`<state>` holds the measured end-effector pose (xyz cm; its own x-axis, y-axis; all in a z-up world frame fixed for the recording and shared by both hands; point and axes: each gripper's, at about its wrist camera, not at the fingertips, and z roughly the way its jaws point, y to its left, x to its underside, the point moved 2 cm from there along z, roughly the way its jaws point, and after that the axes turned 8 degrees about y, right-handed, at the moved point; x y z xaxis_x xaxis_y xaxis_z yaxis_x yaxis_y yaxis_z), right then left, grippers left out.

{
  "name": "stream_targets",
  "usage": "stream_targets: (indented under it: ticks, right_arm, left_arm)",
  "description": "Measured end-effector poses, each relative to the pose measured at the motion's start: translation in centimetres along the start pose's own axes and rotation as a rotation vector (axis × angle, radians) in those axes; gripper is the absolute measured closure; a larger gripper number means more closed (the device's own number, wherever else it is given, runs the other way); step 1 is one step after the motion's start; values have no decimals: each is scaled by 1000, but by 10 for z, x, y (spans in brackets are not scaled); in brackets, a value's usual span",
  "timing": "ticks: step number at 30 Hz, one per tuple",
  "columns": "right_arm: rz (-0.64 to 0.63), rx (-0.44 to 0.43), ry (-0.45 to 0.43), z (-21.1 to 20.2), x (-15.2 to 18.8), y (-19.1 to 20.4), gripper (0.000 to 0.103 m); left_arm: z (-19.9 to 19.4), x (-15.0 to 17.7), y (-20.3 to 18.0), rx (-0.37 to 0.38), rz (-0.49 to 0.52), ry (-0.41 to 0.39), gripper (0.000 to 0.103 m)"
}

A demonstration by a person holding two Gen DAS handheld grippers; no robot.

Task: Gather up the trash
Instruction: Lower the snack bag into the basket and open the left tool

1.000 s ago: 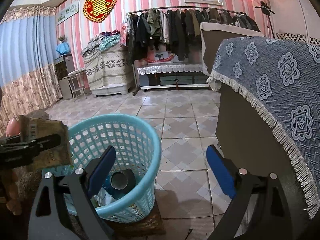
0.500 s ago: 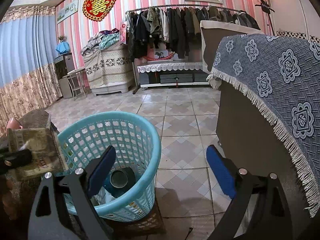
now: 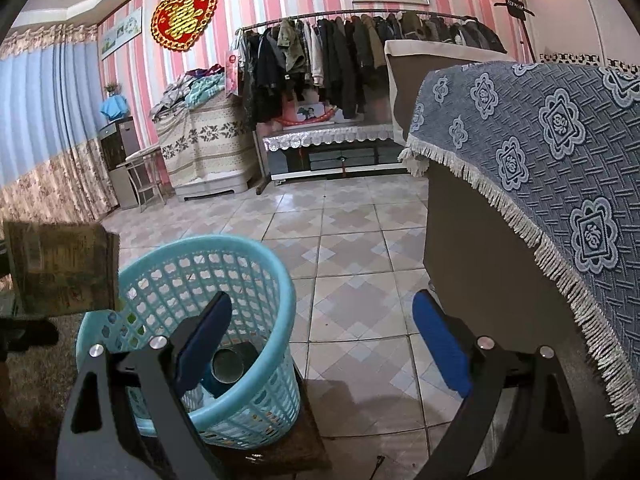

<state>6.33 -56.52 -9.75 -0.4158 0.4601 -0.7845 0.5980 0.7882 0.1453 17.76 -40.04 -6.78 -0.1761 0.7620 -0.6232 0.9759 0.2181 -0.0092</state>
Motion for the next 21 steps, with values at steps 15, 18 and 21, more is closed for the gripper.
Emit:
stream_targets:
  ticks: [15,18,21]
  right_arm:
    - [-91,-74,3,-4,1,18,11]
    - [-101,-81,20,0,4,18,11]
    - [-104,-95,29,2,5,18,11]
  left_arm:
    - [-16,3,27,62,-207,-80,82]
    - [-14,4,31,38,-227,-92,100]
    - [-10,7,39,38,-284,-109,101]
